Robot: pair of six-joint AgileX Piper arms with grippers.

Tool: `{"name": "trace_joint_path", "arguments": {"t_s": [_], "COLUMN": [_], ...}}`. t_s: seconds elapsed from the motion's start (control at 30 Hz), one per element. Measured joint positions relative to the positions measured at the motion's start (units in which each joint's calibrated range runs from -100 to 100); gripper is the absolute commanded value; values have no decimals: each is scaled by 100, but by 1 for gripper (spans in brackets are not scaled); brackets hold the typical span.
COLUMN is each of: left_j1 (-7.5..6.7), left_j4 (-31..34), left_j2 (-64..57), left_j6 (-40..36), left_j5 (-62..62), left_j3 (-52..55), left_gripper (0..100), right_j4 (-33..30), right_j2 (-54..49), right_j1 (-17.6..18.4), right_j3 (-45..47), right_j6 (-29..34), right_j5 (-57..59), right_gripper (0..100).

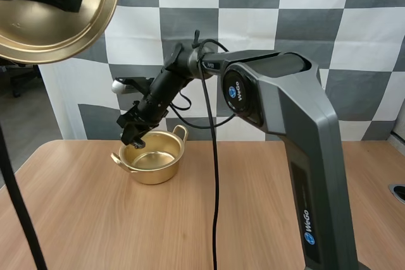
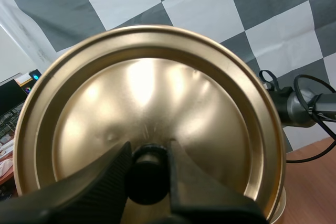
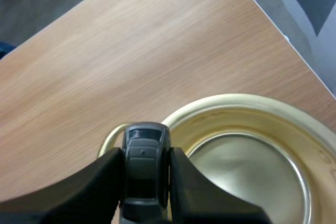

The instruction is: Open the pot, put the car inside, and close it

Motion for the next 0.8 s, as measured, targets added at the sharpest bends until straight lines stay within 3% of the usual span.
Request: {"name": "trace_joint_path", "arguments": {"t_s": [0.17,0.8], "left_j1": [0,8], "left_j4": [0,0], "left_j2": [-15,-28], "left_j6": [0,0], "left_j5": [0,0], "left_j3": [0,0], "left_gripper": [0,0], "right_j4": [-392,-420], "right_j2": [224,431], "right_j1": [-92,-109], "right_j3": [0,0], "right_j6": [0,0], "right_j5": [0,0], "right_gripper": [0,0]}}
